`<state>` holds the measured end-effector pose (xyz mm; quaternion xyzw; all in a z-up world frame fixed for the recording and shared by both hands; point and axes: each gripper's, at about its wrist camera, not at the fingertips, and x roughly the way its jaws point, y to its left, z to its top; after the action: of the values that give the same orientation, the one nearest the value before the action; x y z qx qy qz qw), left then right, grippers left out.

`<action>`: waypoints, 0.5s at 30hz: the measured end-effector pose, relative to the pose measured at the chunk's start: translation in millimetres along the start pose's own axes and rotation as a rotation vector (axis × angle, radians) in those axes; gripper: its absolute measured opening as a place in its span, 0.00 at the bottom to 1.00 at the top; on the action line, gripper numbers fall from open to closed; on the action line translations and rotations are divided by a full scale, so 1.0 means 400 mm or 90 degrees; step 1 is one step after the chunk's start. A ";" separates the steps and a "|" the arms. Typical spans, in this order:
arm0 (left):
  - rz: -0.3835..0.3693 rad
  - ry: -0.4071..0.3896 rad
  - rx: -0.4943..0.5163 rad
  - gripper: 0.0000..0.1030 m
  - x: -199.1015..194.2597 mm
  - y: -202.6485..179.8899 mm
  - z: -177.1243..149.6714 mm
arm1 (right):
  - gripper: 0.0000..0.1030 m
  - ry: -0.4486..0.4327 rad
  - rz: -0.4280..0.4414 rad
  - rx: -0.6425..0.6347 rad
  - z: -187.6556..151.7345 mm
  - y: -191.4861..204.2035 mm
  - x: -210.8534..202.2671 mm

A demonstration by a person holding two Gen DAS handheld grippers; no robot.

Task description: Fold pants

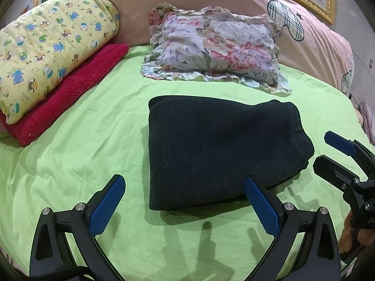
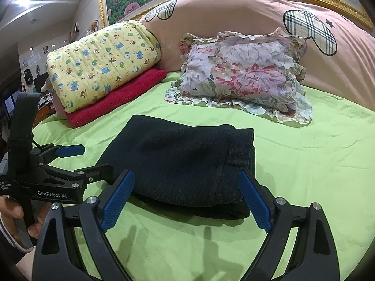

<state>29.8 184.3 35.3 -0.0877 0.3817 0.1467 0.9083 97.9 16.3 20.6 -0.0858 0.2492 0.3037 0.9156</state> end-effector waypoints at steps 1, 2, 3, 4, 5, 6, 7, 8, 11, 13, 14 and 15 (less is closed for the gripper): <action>-0.001 -0.001 -0.001 0.99 -0.001 0.001 0.001 | 0.88 0.000 0.000 -0.001 0.002 -0.002 -0.001; -0.002 -0.002 -0.001 0.99 -0.001 0.002 0.003 | 0.88 0.000 0.000 0.000 0.000 0.000 0.000; -0.002 -0.004 -0.001 0.99 -0.002 0.002 0.005 | 0.88 -0.001 0.000 0.000 0.002 -0.001 0.000; 0.000 -0.005 -0.001 0.99 -0.003 0.003 0.007 | 0.88 -0.001 0.001 0.000 0.003 -0.001 0.000; 0.002 -0.006 -0.003 0.99 -0.003 0.004 0.009 | 0.88 -0.001 0.001 0.000 0.005 -0.002 0.000; 0.001 -0.006 -0.004 0.99 -0.003 0.005 0.011 | 0.88 0.000 0.001 0.000 0.005 0.000 0.000; -0.003 -0.005 -0.005 0.99 -0.003 0.005 0.013 | 0.89 0.000 0.000 0.001 0.005 0.000 -0.001; -0.006 -0.003 -0.007 0.99 -0.002 0.007 0.015 | 0.89 0.000 0.000 0.001 0.005 -0.001 -0.001; -0.005 -0.001 -0.008 0.99 0.004 0.009 0.023 | 0.89 0.000 0.001 0.002 0.008 -0.003 0.001; -0.014 -0.003 -0.016 0.99 0.006 0.012 0.027 | 0.89 0.000 0.002 0.003 0.010 -0.005 0.002; -0.021 -0.001 -0.022 0.99 0.009 0.015 0.029 | 0.89 0.000 0.002 0.003 0.011 -0.006 0.003; -0.023 -0.002 -0.027 0.99 0.011 0.019 0.032 | 0.89 0.000 0.002 0.003 0.009 -0.006 0.003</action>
<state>38.9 195.7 40.7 -0.1140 0.3752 0.1384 0.9094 101.5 16.2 23.1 -0.0836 0.2503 0.3044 0.9153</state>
